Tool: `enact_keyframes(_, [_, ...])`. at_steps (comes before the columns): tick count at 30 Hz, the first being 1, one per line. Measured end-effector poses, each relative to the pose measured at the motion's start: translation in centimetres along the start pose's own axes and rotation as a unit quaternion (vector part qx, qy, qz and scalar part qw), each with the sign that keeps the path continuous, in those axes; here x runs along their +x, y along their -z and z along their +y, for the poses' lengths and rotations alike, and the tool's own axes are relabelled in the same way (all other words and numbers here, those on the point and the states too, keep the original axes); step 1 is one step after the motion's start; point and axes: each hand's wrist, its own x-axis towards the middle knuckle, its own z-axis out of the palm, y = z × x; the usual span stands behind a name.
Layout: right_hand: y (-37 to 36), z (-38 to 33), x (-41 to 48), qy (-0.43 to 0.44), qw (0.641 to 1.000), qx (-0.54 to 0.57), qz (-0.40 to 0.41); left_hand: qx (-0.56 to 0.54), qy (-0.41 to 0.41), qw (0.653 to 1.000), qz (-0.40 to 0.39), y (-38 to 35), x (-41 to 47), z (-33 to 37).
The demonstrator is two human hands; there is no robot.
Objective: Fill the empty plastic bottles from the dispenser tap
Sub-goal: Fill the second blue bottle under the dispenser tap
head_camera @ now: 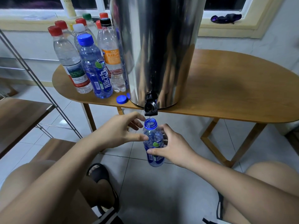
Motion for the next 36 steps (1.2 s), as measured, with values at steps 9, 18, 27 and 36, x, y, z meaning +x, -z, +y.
enact_keyframes(9, [0.1, 0.1, -0.1, 0.013, 1.000, -0.007, -0.003, -0.023, 0.019, 0.999, -0.020, -1.4, 0.5, 0.7])
enact_keyframes(18, [0.0, 0.0, -0.1, 0.015, 1.000, -0.007, -0.011, -0.013, 0.029, 0.999, -0.017, -1.4, 0.4, 1.0])
enact_keyframes(27, [0.0, 0.2, 0.0, 0.013, 1.000, -0.007, -0.019, -0.005, 0.026, 1.000, -0.018, -1.6, 0.5, 0.9])
enact_keyframes(36, [0.0, 0.1, -0.1, 0.013, 0.999, 0.014, -0.028, -0.010, 0.023, 1.000, -0.013, -1.5, 0.5, 1.0])
